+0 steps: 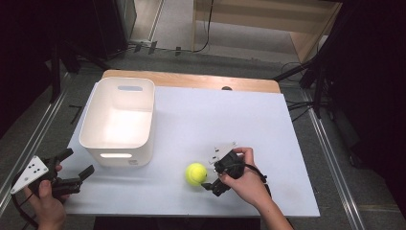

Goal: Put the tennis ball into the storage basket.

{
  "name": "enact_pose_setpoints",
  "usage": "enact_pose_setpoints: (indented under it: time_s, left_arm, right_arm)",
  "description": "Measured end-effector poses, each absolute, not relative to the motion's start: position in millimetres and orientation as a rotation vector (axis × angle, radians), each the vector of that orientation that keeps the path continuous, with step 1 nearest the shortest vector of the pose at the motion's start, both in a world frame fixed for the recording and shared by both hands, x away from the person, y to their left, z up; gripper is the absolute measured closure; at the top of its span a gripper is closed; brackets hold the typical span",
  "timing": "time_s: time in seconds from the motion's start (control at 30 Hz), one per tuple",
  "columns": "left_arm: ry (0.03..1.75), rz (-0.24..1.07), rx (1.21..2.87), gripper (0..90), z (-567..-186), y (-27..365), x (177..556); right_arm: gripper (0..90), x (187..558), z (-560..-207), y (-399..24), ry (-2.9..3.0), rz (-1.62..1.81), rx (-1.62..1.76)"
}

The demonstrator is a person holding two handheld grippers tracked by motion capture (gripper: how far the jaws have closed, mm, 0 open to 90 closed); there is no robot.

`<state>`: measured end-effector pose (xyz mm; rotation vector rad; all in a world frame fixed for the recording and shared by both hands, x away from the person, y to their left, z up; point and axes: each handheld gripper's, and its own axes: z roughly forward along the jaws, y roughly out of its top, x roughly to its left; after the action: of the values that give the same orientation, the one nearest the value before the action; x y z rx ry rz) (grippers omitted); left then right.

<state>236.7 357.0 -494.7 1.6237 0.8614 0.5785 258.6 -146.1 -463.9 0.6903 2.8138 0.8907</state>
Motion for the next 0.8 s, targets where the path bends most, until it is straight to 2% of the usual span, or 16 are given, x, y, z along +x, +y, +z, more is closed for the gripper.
enact_pose_setpoints:
  time_s: [0.8]
  left_arm:
    - [0.86,0.576,1.627,0.0,-494.5,357.3,236.7]
  right_arm:
    - [0.0,263.7,-469.3,-121.9,2.884,0.839,0.655]
